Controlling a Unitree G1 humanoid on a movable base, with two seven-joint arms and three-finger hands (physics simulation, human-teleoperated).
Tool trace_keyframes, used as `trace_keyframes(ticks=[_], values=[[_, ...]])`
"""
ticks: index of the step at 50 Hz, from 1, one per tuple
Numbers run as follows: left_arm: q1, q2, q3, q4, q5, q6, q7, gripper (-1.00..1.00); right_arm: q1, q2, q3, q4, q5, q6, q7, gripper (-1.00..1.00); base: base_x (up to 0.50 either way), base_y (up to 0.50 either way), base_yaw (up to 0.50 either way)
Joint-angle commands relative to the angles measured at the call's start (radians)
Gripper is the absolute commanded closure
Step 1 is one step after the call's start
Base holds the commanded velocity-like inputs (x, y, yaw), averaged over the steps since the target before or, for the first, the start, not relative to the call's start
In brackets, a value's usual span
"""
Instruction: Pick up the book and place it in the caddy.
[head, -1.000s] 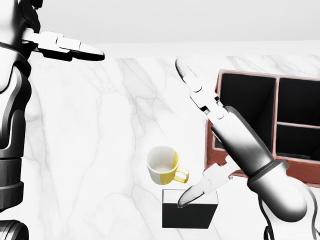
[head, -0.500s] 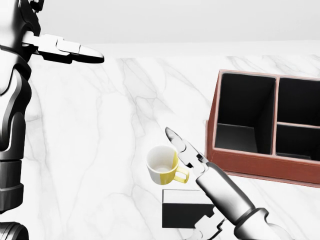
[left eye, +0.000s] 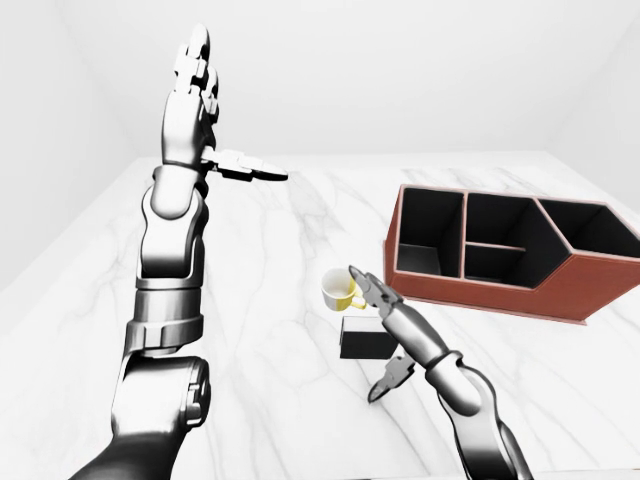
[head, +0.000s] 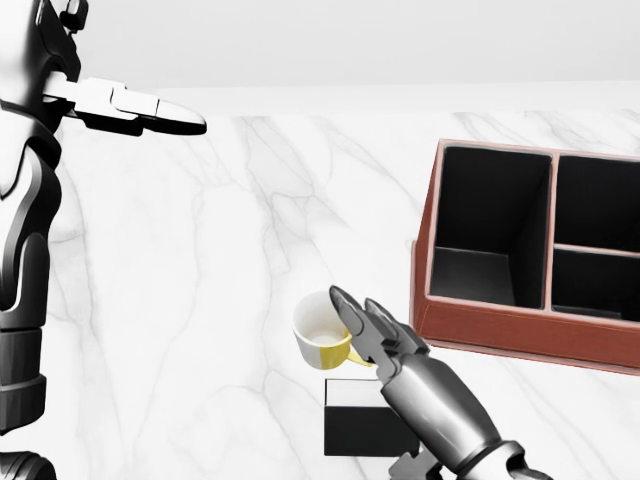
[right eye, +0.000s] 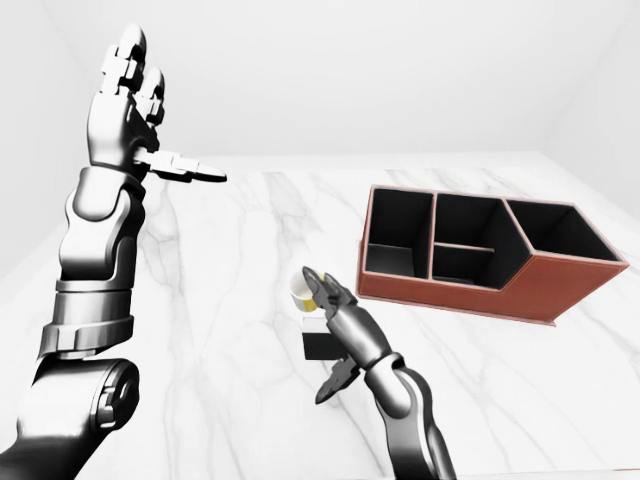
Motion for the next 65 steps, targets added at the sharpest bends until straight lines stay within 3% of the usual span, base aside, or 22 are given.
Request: trace_keyframes(ticks=[1, 17, 33, 55, 62, 63, 64, 65], values=[[0.007, 0.001, 0.001, 0.013, 0.001, 0.000, -0.002, -1.00, 0.001, 0.005, -0.001, -0.043, -0.134, -0.014, -0.035, -1.00, 0.00, 0.00, 0.00], [0.014, 0.003, 0.004, 0.023, -0.003, 0.000, -0.006, -1.00, -0.106, 0.020, 0.020, 0.115, -0.272, -0.014, -0.094, -1.00, 0.00, 0.00, 0.00], [0.036, 0.007, 0.006, 0.020, -0.002, 0.000, -0.015, -1.00, -0.226, 0.021, 0.034, 0.450, -0.373, -0.014, -0.263, -1.00, 0.00, 0.00, 0.00], [0.048, 0.003, 0.005, 0.029, 0.002, 0.000, -0.018, -1.00, -0.339, 0.022, 0.033, 0.785, -0.403, -0.014, -0.401, -1.00, 0.00, 0.00, 0.00], [0.055, 0.006, 0.008, 0.030, 0.003, 0.000, -0.018, -1.00, -0.320, 0.022, 0.045, 0.783, -0.416, -0.014, -0.399, -1.00, 0.00, 0.00, 0.00], [0.055, 0.006, 0.008, 0.031, 0.003, 0.000, -0.017, -1.00, -0.314, 0.021, 0.047, 0.779, -0.420, -0.014, -0.401, -0.54, 0.00, 0.00, 0.00], [0.055, 0.005, 0.007, 0.031, 0.003, 0.000, -0.018, -1.00, -0.300, 0.019, 0.048, 0.758, -0.421, -0.014, -0.386, 0.28, 0.00, 0.00, 0.00], [0.055, 0.005, 0.007, 0.031, 0.004, 0.000, -0.017, -1.00, -0.297, 0.018, 0.050, 0.758, -0.424, -0.014, -0.390, 0.94, 0.00, 0.00, 0.00]])
